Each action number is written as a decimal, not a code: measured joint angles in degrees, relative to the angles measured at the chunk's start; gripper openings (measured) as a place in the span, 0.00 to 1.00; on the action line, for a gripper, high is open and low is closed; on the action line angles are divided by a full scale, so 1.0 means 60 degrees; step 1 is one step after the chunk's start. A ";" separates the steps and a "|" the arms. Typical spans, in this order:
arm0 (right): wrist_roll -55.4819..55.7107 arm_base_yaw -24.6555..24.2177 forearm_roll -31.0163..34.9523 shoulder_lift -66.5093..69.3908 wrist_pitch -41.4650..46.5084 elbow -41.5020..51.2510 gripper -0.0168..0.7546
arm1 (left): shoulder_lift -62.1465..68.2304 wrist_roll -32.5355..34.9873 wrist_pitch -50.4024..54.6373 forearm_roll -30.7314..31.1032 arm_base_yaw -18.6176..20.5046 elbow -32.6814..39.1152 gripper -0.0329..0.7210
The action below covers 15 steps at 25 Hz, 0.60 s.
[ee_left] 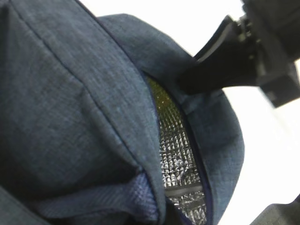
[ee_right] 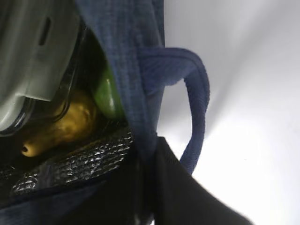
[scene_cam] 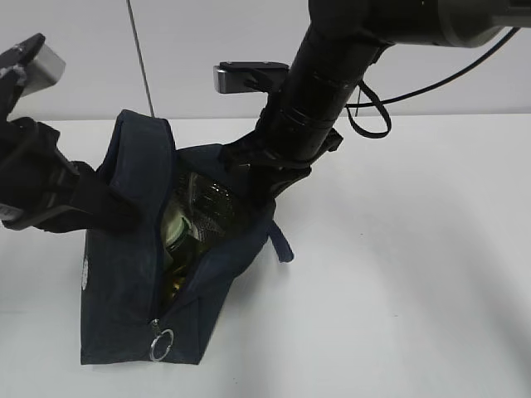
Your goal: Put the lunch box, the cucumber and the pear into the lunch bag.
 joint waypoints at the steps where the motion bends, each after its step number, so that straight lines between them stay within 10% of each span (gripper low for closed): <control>1: 0.0087 0.0000 -0.0082 -0.0073 0.0000 0.0000 0.04 | 0.0137 0.0000 0.0017 -0.0008 0.0000 -0.0088 0.05; 15: -0.0093 -0.0180 -0.0221 -0.1485 0.1335 0.0070 0.03 | 0.2261 -0.0175 0.0668 0.0147 0.0000 -0.2717 0.05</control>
